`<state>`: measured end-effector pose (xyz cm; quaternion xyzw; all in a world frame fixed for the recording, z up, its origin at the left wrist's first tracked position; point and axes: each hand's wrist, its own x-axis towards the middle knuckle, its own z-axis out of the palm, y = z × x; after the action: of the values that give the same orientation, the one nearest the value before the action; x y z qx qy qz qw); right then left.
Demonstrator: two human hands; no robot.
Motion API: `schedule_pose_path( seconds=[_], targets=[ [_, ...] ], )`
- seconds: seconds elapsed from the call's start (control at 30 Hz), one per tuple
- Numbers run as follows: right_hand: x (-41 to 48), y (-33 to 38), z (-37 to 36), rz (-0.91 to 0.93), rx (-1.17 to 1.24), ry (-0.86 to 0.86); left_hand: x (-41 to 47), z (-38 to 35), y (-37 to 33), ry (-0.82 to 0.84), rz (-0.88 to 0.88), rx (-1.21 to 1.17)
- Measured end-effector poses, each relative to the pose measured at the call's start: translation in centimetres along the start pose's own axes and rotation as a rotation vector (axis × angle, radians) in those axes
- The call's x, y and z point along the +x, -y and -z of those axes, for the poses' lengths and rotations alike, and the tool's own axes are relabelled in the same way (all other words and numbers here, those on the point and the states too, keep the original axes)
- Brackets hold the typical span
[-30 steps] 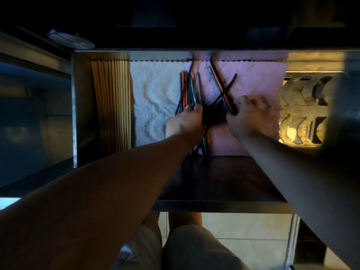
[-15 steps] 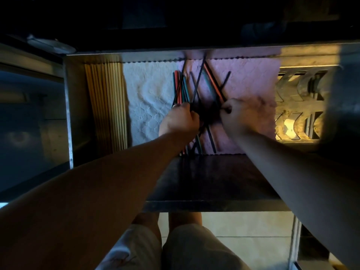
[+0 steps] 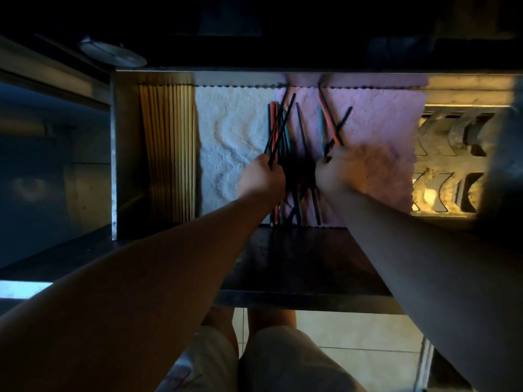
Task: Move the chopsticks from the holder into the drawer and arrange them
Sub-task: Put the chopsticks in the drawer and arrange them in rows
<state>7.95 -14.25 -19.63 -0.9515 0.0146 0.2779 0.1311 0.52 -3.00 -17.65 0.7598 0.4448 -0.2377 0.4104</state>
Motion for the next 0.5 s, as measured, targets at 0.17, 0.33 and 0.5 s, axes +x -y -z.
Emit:
schedule_pose_path(
  seconds=[0.17, 0.33, 0.5],
  targets=[
    [-0.1, 0.0, -0.1, 0.002, 0.070, 0.008, -0.1, 0.1, 0.1, -0.032, 0.000, -0.035],
    [0.1, 0.2, -0.8, -0.052, 0.080, 0.113, -0.3, 0.2, 0.8, -0.085, -0.003, -0.045],
    [0.7, 1.1, -0.4, -0.200, 0.137, 0.146, 0.1, 0.5, 1.6, -0.180, 0.039, -0.083]
  ],
)
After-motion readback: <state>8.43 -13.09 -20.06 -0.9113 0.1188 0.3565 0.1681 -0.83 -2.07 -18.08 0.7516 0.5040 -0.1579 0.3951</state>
